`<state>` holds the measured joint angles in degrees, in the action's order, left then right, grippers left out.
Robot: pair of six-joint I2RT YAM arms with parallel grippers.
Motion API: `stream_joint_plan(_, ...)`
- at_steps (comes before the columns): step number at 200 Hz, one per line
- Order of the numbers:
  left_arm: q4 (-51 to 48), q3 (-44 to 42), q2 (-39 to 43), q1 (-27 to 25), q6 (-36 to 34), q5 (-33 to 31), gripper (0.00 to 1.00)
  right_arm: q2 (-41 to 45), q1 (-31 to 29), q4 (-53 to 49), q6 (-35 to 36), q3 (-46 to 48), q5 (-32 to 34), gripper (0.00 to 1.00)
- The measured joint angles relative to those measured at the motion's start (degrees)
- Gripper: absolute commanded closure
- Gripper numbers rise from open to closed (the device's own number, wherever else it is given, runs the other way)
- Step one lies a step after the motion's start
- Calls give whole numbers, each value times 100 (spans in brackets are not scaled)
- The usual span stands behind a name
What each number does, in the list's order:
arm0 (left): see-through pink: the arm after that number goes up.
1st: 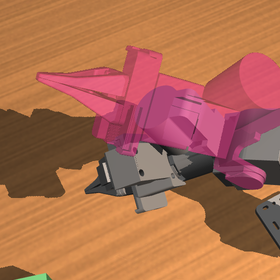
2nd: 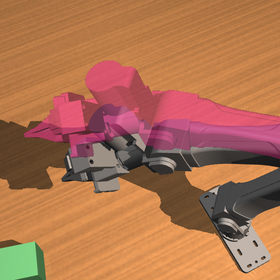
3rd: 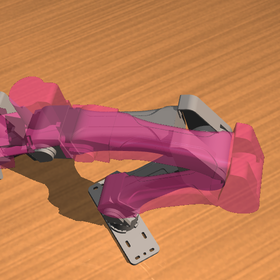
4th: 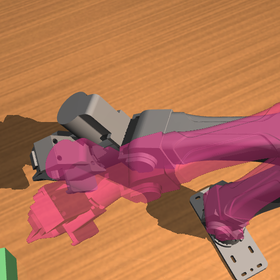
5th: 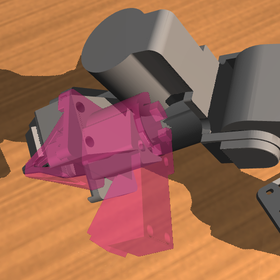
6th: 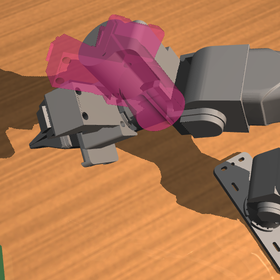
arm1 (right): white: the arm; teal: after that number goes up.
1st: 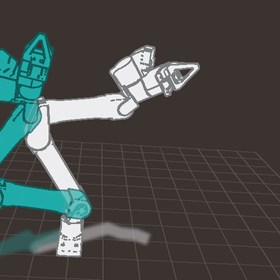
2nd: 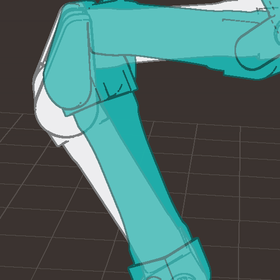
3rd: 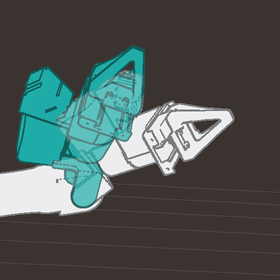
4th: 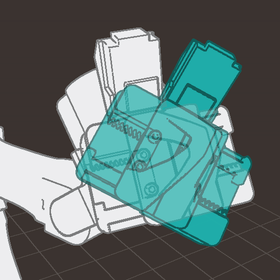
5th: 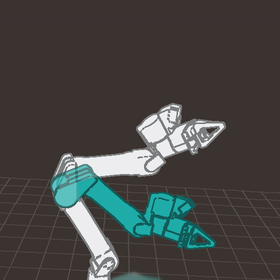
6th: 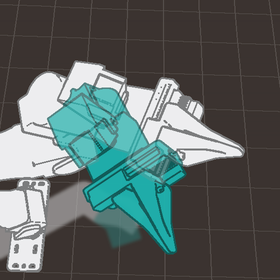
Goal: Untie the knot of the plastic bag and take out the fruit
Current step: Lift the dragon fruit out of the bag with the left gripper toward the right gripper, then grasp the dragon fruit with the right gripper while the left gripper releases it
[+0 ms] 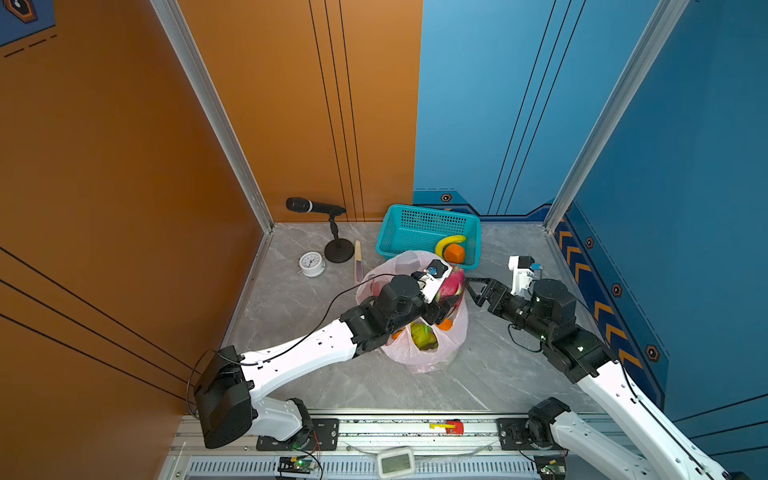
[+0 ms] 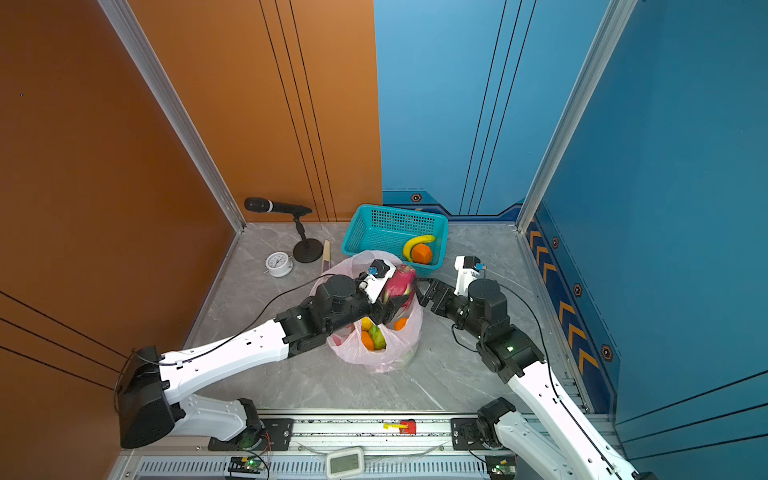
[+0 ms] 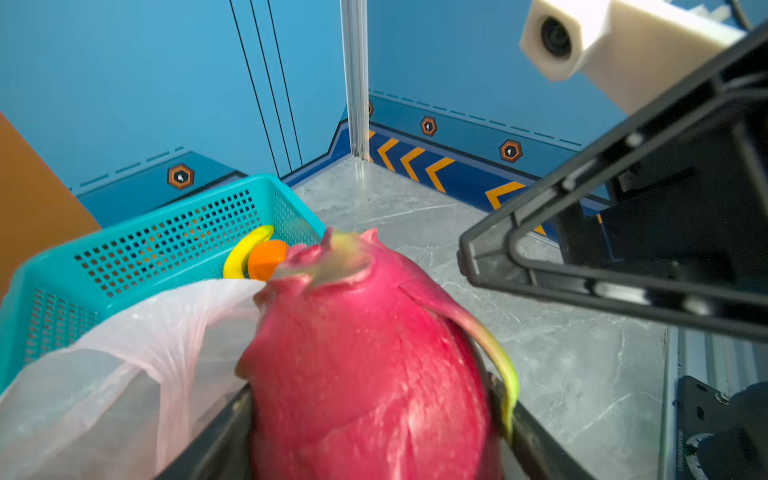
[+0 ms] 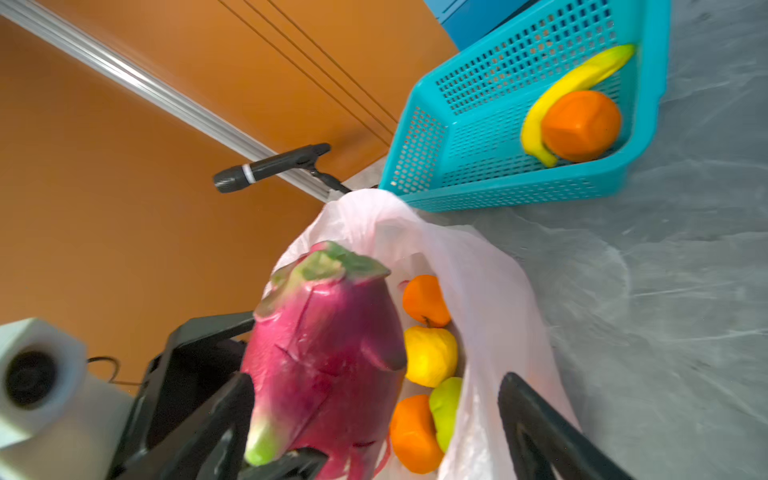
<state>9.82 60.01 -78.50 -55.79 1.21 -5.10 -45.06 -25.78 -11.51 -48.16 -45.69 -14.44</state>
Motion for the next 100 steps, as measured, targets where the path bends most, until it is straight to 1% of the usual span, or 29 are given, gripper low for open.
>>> stream_joint_plan(43, 597, 0, 4, 0, -343, 321, 68, 260, 9, 813, -302, 162, -452, 5)
stream_joint_plan(100, 1285, 0, 9, -2, -601, 669, 68, 140, 9, 1123, -446, 162, -763, 4)
